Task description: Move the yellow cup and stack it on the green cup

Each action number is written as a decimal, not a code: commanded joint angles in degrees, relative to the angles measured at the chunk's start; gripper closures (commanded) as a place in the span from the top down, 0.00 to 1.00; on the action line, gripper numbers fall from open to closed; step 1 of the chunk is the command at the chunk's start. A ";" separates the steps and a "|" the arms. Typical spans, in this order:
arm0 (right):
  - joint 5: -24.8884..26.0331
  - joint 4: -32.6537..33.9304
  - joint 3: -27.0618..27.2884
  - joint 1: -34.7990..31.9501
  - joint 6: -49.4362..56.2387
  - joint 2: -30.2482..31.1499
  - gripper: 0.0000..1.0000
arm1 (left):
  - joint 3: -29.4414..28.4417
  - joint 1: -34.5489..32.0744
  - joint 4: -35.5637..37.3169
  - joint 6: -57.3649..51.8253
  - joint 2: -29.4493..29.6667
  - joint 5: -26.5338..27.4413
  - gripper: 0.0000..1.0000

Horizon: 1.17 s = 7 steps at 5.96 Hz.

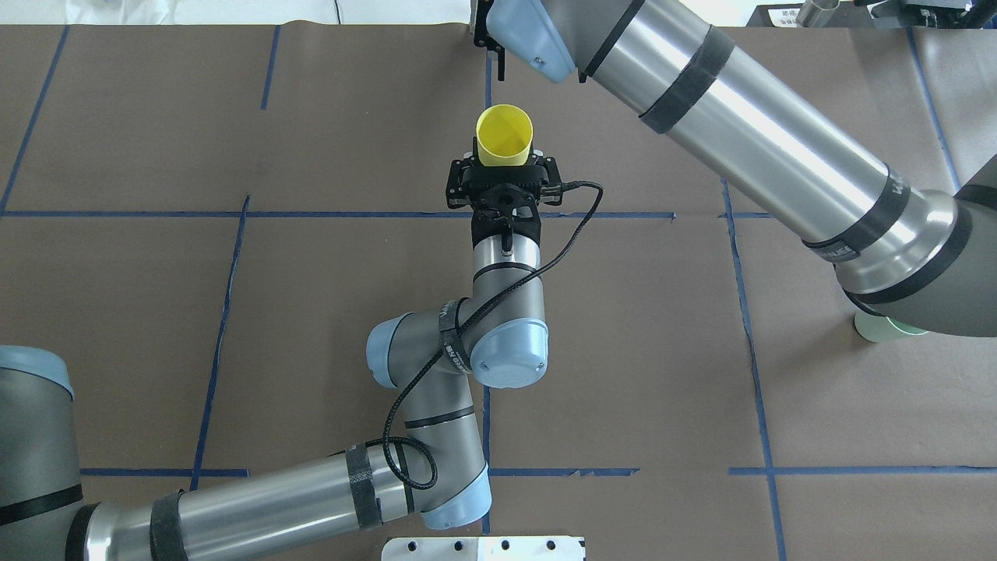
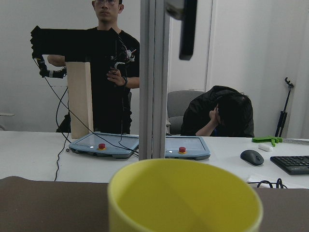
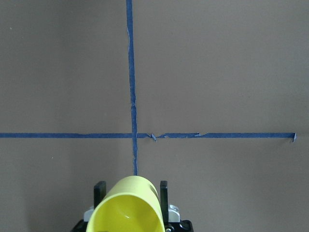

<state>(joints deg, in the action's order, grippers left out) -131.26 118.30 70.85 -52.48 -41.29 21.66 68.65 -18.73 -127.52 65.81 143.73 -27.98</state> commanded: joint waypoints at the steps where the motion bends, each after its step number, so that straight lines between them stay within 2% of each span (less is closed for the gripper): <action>1: 1.62 -0.09 0.16 1.60 0.15 0.49 0.99 | 0.00 0.00 0.00 0.02 -0.02 -0.06 0.47; 4: 1.79 -0.26 1.83 3.00 0.15 2.60 0.93 | 0.08 -0.08 0.00 -0.07 -0.02 -0.23 0.47; 7: 1.71 -2.72 1.74 3.79 -0.20 3.21 0.82 | 0.08 -0.08 -0.01 -0.07 -0.20 -0.32 0.47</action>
<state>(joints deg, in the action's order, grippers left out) -129.53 116.45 72.62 -48.86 -41.28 24.64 68.73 -18.81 -127.57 65.74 143.60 -28.28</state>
